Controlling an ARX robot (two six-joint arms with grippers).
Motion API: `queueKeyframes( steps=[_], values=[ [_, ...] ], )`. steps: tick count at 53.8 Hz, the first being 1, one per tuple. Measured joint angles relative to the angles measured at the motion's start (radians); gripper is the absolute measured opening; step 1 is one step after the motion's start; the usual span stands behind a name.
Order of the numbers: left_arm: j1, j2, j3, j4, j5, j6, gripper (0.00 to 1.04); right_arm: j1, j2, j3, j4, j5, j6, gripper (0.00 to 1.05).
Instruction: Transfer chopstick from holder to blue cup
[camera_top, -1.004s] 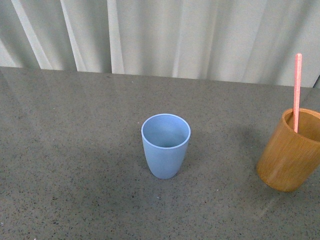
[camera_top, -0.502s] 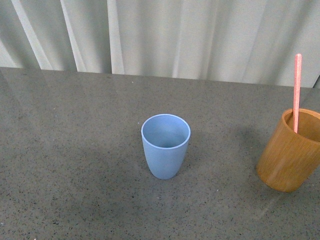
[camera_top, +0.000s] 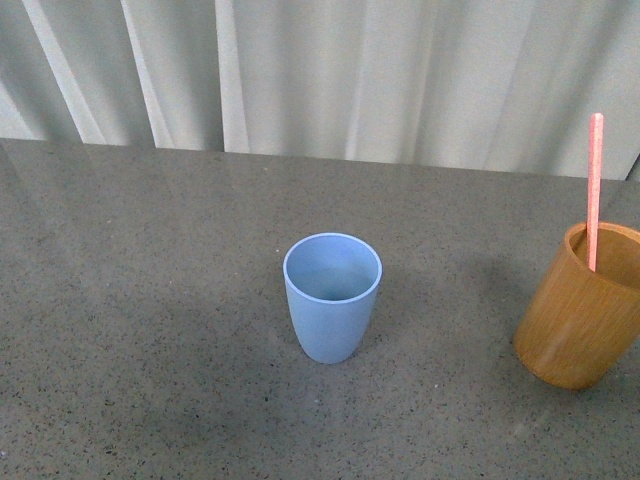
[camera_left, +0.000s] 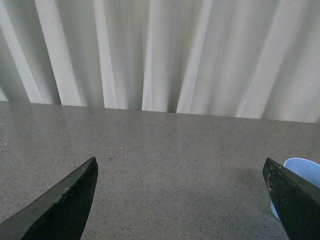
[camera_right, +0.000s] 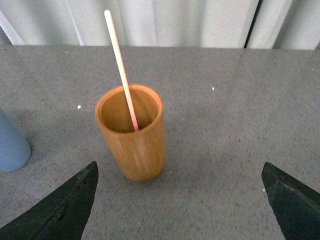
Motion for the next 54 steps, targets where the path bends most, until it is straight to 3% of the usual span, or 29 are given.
queueKeyframes(
  steps=[8,14,34,54],
  values=[
    [0.0,0.0,0.0,0.0,0.0,0.0,0.98,-0.012,0.429,0.057,0.405,-0.025,-0.028,0.95],
    [0.0,0.0,0.0,0.0,0.0,0.0,0.98,0.014,0.628,0.106,0.548,-0.022,-0.025,0.95],
    [0.0,0.0,0.0,0.0,0.0,0.0,0.98,0.168,0.906,0.292,0.664,0.003,0.016,0.95],
    [0.0,0.0,0.0,0.0,0.0,0.0,0.98,0.243,1.083,0.466,0.668,0.046,0.034,0.95]
  ],
)
